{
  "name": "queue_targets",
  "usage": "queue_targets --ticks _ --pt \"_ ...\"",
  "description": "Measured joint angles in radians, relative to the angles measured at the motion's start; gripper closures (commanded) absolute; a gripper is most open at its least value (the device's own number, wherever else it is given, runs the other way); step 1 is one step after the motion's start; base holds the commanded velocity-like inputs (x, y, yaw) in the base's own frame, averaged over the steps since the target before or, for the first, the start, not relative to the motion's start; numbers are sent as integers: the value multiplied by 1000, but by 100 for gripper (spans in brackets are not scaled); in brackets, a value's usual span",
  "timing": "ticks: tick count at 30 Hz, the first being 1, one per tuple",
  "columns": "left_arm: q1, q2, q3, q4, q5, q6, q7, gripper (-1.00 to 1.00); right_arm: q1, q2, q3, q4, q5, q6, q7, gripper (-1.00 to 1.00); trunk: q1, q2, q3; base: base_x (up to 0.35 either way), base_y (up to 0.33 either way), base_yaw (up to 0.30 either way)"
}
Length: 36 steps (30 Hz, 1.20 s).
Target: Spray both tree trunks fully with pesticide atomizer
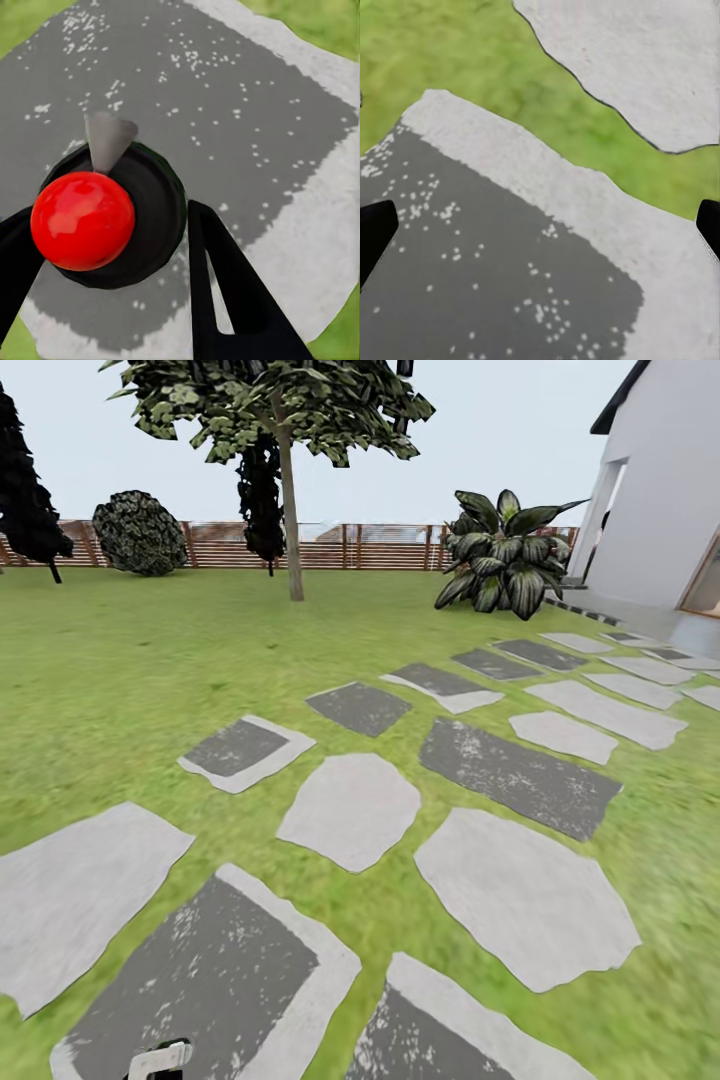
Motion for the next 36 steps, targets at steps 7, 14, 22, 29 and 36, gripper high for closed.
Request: queue_targets --ticks 7,14,22,29,36 --pt "0 0 0 0 0 0 -1 100 0 0 0 0 0 0 0 -100 0 0 0 340 0 0" --pt "0 0 0 0 0 0 -1 100 0 0 0 0 0 0 -1 -100 0 0 0 340 0 0" --pt "0 0 0 0 0 0 0 100 0 0 0 0 0 0 -1 -100 0 0 0 340 0 0" --pt "0 0 0 0 -1 0 0 100 0 0 0 0 0 0 -1 -100 0 0 0 340 0 0" --pt "0 -1 0 0 -1 0 0 100 0 0 0 0 0 0 0 -100 0 0 0 340 0 0"
